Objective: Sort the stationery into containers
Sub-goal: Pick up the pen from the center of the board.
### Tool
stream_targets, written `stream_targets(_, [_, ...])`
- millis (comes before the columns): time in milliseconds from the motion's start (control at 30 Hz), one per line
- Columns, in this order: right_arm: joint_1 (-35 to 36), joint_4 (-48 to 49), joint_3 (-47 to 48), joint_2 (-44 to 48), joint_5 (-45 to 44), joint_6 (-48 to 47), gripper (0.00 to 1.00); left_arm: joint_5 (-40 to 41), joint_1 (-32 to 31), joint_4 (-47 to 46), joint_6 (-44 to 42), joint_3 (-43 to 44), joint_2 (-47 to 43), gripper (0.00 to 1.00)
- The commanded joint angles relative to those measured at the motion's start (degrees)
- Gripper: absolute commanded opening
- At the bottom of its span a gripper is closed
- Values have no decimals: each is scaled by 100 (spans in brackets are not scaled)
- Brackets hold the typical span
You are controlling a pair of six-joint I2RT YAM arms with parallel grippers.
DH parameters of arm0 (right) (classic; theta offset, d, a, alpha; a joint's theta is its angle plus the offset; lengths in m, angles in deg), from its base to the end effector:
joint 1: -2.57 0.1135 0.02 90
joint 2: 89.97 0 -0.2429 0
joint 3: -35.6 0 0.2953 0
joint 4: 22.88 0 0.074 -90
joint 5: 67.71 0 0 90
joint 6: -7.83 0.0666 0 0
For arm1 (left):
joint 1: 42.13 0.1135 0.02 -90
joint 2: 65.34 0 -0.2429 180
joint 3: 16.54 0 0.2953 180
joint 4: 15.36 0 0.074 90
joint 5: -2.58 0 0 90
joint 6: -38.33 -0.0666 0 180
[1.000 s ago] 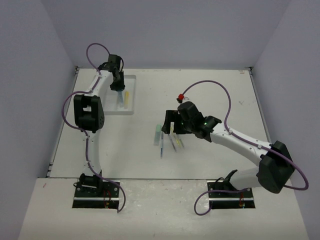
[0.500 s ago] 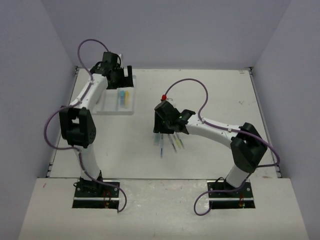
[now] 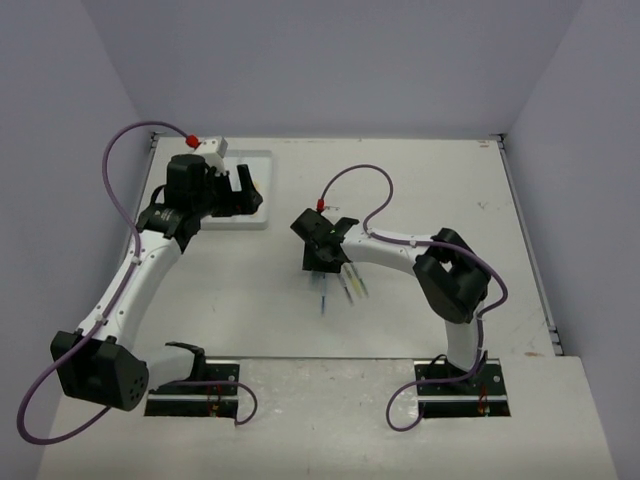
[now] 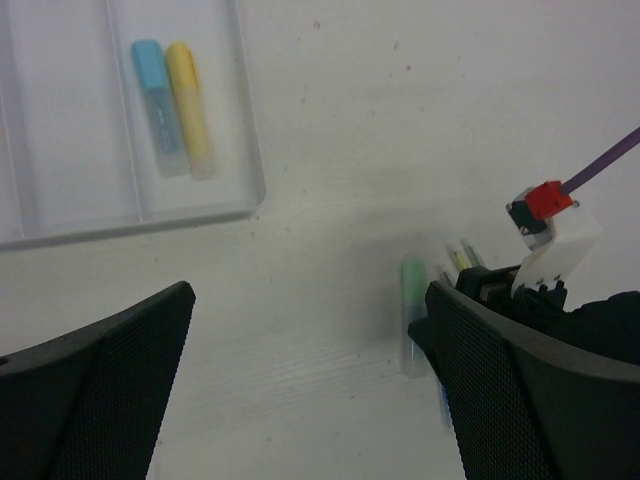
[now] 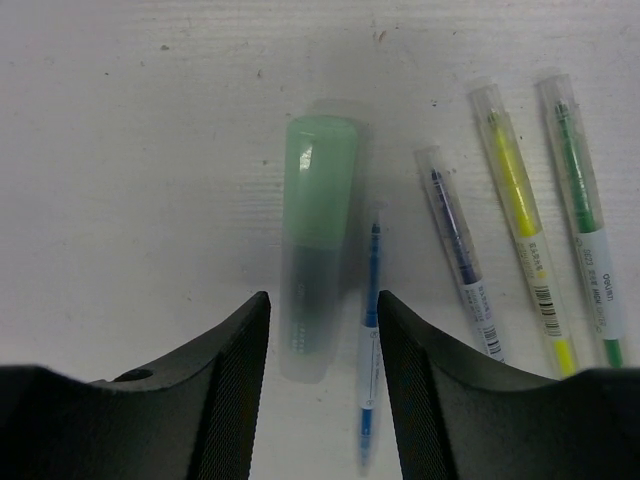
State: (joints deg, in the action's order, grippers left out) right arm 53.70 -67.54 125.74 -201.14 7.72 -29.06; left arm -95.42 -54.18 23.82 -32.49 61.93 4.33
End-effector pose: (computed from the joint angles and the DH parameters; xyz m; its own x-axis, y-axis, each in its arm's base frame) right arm 0.2894 0.3323 0.1079 -0.8940 0.1243 -0.4305 0.0441 0.9805 0.1916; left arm 0.3386 -0.0818 0.3157 -0.5736 -0.2102 -0.7917 0.1437 0.9257 -0.3499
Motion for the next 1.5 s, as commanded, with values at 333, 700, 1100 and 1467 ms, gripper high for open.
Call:
stream_targets(333, [212, -523, 707, -676, -488, 328, 45, -265, -8, -324, -78, -548, -469, 100])
stream_targets(700, [345, -1053, 971, -452, -1187, 423, 46, -434, -16, -375, -83, -684, -431, 100])
stream_targets(1100, [382, -1011, 1258, -517, -955, 144, 46, -458, -16, -363, -142, -699, -446, 100])
stream_targets(1467, [381, -993, 1371, -983, -845, 97, 45, -423, -16, -372, -139, -725, -454, 100])
